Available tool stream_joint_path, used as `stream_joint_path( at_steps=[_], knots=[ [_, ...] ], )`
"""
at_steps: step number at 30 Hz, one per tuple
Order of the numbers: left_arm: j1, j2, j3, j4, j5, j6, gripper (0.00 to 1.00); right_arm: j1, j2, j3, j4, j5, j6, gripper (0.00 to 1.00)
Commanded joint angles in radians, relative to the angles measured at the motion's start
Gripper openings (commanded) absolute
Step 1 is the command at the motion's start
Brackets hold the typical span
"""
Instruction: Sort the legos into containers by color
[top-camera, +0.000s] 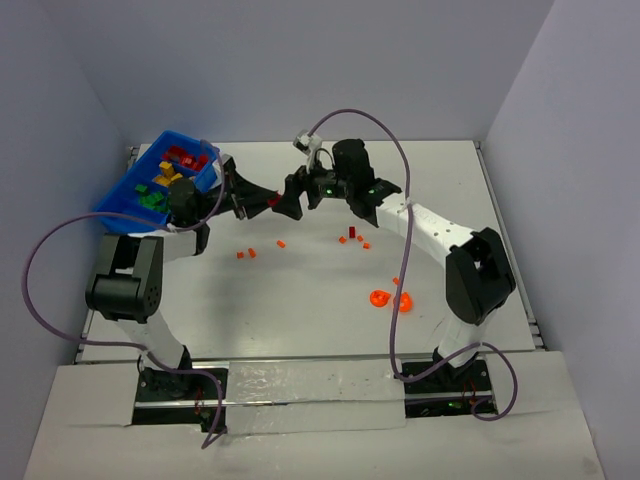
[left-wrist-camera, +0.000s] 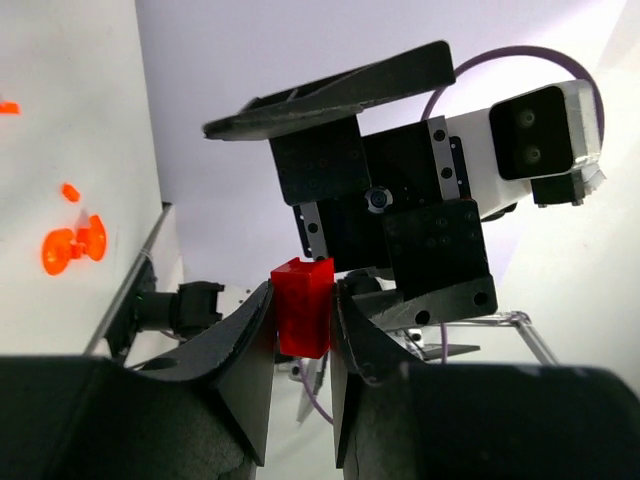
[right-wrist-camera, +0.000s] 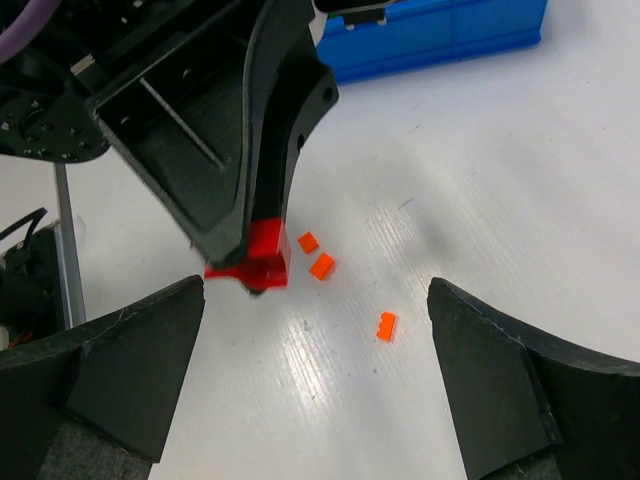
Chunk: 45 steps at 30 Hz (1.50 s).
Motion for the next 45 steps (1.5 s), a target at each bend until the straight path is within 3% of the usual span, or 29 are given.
stream_joint_path(
  at_steps=[1, 4, 7, 9, 11, 14, 17, 19, 25, 35, 45],
  knots=[
    [0.072, -0.024, 0.038, -0.084, 0.033, 0.143, 0.00, -0.033, -0.079, 0.010, -0.014, -0.011, -0.020, 1.00],
    [0.145, -0.010, 0.115, -0.293, 0.048, 0.402, 0.00, -0.067, -0.106, 0.018, -0.080, -0.044, -0.035, 1.00],
    [0.222, -0.014, 0.310, -0.816, -0.052, 0.862, 0.00, -0.103, -0.131, 0.004, -0.124, -0.051, -0.040, 1.00],
    [0.230, 0.012, 0.482, -1.118, -0.168, 1.076, 0.00, -0.129, -0.142, -0.007, -0.143, -0.051, -0.066, 1.00],
    [0.232, 0.037, 0.606, -1.259, -0.305, 1.311, 0.00, -0.152, -0.163, -0.036, -0.173, -0.035, -0.078, 1.00],
    [0.231, 0.090, 0.785, -1.374, -0.622, 1.505, 0.00, -0.196, -0.186, -0.074, -0.209, -0.008, -0.097, 1.00],
    [0.233, 0.186, 0.930, -1.412, -0.826, 1.596, 0.00, -0.228, -0.196, -0.099, -0.228, 0.023, -0.109, 1.00],
    [0.235, 0.267, 1.029, -1.439, -0.890, 1.624, 0.00, -0.257, -0.203, -0.120, -0.229, 0.029, -0.109, 1.00],
    [0.237, 0.410, 1.164, -1.418, -0.942, 1.698, 0.00, -0.301, -0.199, -0.125, -0.255, 0.047, -0.122, 1.00],
    [0.235, 0.516, 1.234, -1.446, -0.924, 1.714, 0.01, -0.313, -0.167, -0.118, -0.304, 0.104, -0.154, 1.00],
    [0.234, 0.593, 1.299, -1.476, -0.942, 1.691, 0.26, -0.313, -0.155, -0.113, -0.396, 0.177, -0.208, 1.00]
  ],
)
